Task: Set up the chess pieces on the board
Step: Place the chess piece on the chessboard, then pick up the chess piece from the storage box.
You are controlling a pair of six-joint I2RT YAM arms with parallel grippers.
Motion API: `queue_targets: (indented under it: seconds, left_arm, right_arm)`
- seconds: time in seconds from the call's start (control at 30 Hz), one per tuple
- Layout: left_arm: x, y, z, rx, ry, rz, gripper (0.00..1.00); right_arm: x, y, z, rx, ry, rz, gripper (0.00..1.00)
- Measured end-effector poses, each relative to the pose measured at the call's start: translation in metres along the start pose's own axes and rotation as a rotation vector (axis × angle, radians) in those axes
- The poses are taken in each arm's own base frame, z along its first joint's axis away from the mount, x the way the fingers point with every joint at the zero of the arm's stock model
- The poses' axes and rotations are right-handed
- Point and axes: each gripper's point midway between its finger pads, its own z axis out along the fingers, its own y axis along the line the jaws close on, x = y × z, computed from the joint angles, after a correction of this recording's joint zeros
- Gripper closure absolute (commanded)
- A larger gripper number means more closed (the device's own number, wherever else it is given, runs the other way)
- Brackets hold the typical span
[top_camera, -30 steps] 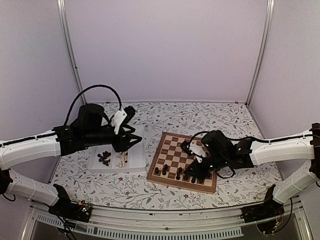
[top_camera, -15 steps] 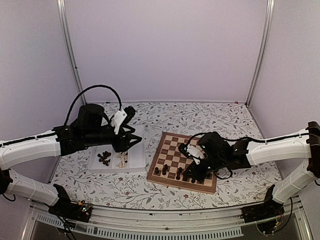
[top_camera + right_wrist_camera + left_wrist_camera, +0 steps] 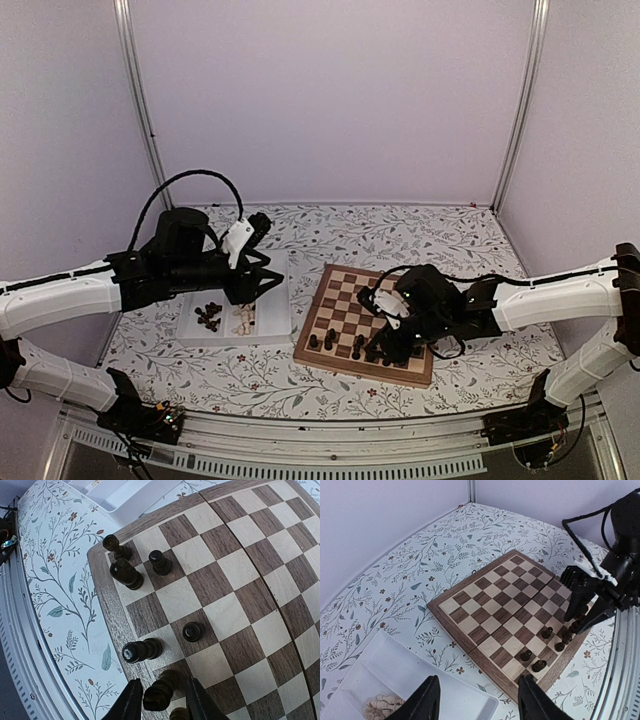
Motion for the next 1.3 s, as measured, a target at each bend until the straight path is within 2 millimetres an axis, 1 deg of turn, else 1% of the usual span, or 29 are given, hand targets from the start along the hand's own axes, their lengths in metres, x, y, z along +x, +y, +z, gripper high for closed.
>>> queue_targets:
  seconds: [0.1, 0.2, 0.27, 0.33, 0.4, 0.47, 0.5, 0.53, 0.6, 0.67, 0.73, 0.87, 1.0, 1.17, 1.23, 1.3]
  left_arm:
    - [0.001, 0.002, 0.0, -0.011, 0.003, -0.007, 0.45]
    - [0.004, 0.012, -0.001, -0.072, 0.02, -0.045, 0.46]
    - [0.013, 0.027, -0.004, -0.162, 0.061, -0.111, 0.43]
    - [0.025, 0.047, -0.01, -0.271, 0.107, -0.196, 0.43]
    - [0.043, 0.072, -0.022, -0.39, 0.165, -0.315, 0.46]
    - [0.07, 0.101, -0.037, -0.496, 0.232, -0.443, 0.5]
    - [0.082, 0.111, -0.042, -0.531, 0.261, -0.491, 0.51]
    - [0.099, 0.124, -0.049, -0.573, 0.304, -0.551, 0.52]
    - [0.122, 0.136, -0.056, -0.618, 0.361, -0.624, 0.53]
    - [0.144, 0.141, -0.061, -0.637, 0.429, -0.678, 0.55]
    - [0.158, 0.142, -0.06, -0.635, 0.475, -0.715, 0.56]
    - [0.185, 0.139, -0.056, -0.625, 0.575, -0.762, 0.52]
    - [0.205, 0.133, -0.051, -0.616, 0.653, -0.788, 0.5]
    - [0.219, 0.133, -0.043, -0.61, 0.712, -0.793, 0.48]
    - [0.219, 0.136, -0.04, -0.611, 0.717, -0.783, 0.48]
    - [0.214, 0.142, -0.035, -0.612, 0.72, -0.758, 0.48]
  right_arm:
    - [-0.001, 0.0, -0.001, -0.001, -0.004, -0.001, 0.62]
    - [-0.007, 0.003, -0.01, -0.005, -0.029, -0.003, 0.59]
    - [-0.017, 0.005, -0.019, -0.005, -0.06, -0.008, 0.58]
    - [-0.027, 0.006, -0.029, -0.001, -0.101, -0.013, 0.57]
    - [-0.036, 0.007, -0.041, 0.006, -0.144, -0.017, 0.56]
    - [-0.044, 0.006, -0.049, 0.016, -0.183, -0.018, 0.55]
    - [-0.047, 0.005, -0.052, 0.017, -0.196, -0.018, 0.55]
    - [-0.049, 0.005, -0.054, 0.017, -0.21, -0.019, 0.55]
    - [-0.051, 0.003, -0.055, 0.019, -0.222, -0.02, 0.55]
    - [-0.049, 0.002, -0.053, 0.021, -0.218, -0.023, 0.55]
    - [-0.047, 0.001, -0.051, 0.022, -0.212, -0.028, 0.55]
    - [-0.044, 0.0, -0.048, 0.025, -0.209, -0.043, 0.55]
    - [-0.037, -0.002, -0.045, 0.027, -0.201, -0.049, 0.55]
    - [-0.038, -0.002, -0.044, 0.026, -0.21, -0.052, 0.55]
    - [-0.039, -0.002, -0.045, 0.023, -0.215, -0.055, 0.55]
    - [-0.04, -0.001, -0.045, 0.022, -0.22, -0.06, 0.55]
